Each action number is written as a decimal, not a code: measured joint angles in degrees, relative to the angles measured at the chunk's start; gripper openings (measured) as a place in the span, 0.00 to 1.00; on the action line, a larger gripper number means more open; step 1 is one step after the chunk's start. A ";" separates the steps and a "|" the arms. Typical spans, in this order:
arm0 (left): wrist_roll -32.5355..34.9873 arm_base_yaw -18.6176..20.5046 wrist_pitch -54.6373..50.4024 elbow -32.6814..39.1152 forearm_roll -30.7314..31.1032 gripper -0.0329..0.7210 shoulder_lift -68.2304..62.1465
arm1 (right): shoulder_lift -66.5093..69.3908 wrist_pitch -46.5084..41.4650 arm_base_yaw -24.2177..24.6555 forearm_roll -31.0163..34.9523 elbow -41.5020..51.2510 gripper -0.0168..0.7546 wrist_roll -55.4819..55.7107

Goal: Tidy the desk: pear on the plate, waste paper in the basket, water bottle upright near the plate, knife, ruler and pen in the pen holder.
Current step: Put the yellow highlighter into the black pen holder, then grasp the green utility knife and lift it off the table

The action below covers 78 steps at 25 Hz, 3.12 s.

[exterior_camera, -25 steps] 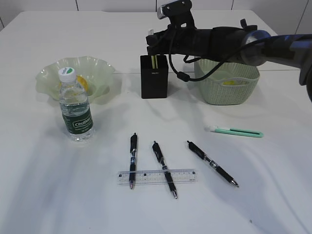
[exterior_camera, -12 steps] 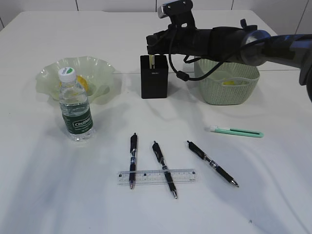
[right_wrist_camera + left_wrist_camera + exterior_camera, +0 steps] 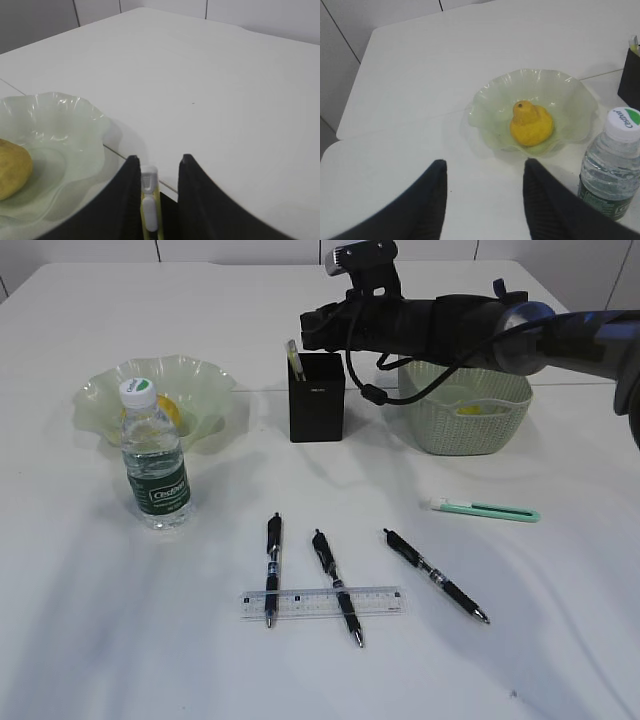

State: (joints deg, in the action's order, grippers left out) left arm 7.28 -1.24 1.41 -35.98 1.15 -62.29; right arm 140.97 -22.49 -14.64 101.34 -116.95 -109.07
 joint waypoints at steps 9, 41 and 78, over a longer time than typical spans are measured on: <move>0.00 0.00 0.00 0.00 0.00 0.51 0.00 | -0.22 0.04 0.00 0.00 0.00 0.28 6.36; 0.00 0.00 0.00 0.00 0.00 0.51 0.00 | -4.46 -6.54 0.56 -32.80 0.00 0.30 51.65; 0.00 0.00 0.05 0.00 0.00 0.51 0.00 | -14.47 -38.73 3.78 -75.22 0.00 0.31 74.82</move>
State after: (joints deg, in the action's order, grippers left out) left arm 7.28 -1.24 1.46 -35.98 1.15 -62.29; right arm 126.50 -61.22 -10.86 26.12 -116.95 -34.24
